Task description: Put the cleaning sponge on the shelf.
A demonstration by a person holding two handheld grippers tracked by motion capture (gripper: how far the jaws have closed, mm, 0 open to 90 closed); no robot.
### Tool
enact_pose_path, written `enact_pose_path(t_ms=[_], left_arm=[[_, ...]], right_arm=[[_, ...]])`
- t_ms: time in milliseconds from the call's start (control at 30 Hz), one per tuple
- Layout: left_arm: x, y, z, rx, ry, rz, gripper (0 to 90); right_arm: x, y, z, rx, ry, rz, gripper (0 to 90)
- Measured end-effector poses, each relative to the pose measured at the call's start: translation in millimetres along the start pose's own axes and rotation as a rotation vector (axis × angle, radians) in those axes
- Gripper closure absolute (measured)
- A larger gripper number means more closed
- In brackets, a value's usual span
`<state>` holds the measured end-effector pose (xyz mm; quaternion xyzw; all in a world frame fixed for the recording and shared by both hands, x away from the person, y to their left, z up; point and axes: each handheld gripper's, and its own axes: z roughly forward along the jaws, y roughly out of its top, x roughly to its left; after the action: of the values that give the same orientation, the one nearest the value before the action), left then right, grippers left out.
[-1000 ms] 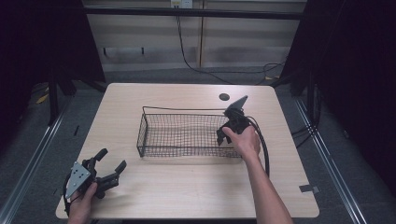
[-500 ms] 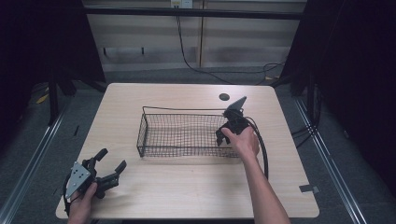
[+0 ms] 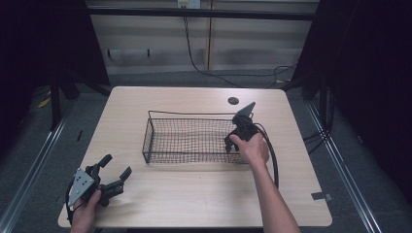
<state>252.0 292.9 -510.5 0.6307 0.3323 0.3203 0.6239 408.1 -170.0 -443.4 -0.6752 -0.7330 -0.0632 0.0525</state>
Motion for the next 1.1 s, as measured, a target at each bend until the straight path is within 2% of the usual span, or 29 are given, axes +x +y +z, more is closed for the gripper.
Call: enact_pose_path(t_ms=[600,800,900,1000,1100], left_arm=[[0.0,0.0,0.0,0.000,0.000,0.000,15.7],[0.0,0.0,0.0,0.000,0.000,0.000,15.7],[0.0,0.0,0.0,0.000,0.000,0.000,15.7],[0.0,0.0,0.0,0.000,0.000,0.000,15.7],[0.0,0.0,0.0,0.000,0.000,0.000,15.7]], right_arm=[[3.5,1.6,3.8,0.013,-0.001,-0.010,24.6],[3.2,1.0,3.0,0.016,0.005,-0.020,20.1],[2.7,0.5,1.5,0.011,0.020,-0.018,16.1],[1.9,-0.3,-1.6,0.009,0.042,-0.024,15.2],[0.3,-2.1,-4.3,-0.004,0.043,-0.021,15.2]])
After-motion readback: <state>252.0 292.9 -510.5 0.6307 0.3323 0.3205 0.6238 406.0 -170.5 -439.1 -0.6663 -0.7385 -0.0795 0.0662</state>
